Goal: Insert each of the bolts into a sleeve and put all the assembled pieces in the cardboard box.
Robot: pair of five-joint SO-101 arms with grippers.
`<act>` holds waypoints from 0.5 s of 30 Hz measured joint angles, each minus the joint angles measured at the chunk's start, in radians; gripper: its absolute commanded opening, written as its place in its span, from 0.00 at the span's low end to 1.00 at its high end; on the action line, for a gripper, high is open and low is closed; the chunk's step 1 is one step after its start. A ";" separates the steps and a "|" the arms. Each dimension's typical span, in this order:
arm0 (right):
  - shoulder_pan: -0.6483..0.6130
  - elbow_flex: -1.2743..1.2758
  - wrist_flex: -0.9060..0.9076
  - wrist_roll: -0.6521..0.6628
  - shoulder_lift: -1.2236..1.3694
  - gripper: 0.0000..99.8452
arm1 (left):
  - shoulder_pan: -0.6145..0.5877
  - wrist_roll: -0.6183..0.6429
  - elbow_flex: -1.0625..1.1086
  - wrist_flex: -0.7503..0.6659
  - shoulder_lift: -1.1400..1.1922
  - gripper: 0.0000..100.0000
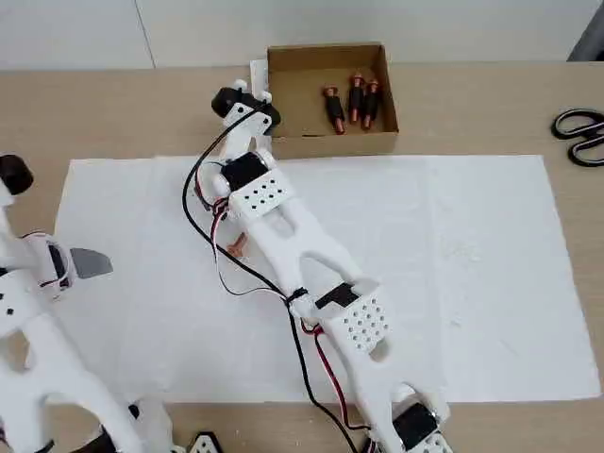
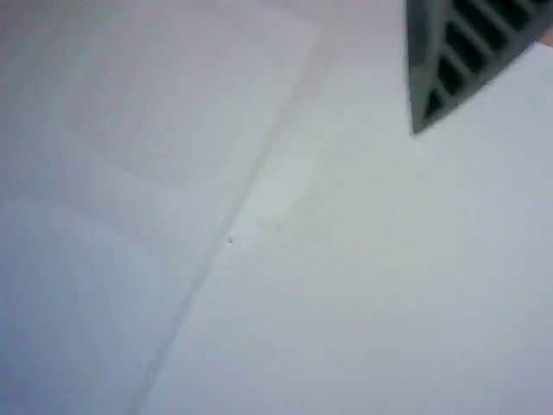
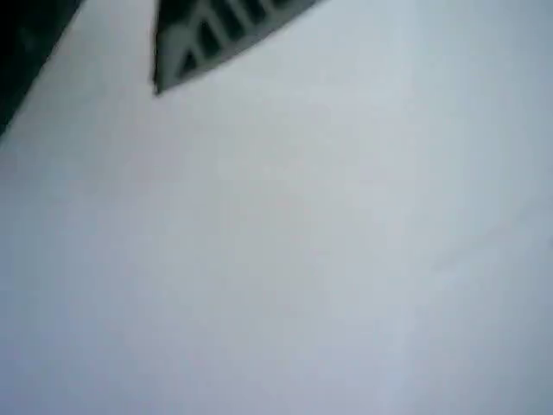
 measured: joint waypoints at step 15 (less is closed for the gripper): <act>-0.002 -0.043 -0.015 0.002 0.083 0.13 | 0.000 0.000 0.002 0.000 0.000 0.33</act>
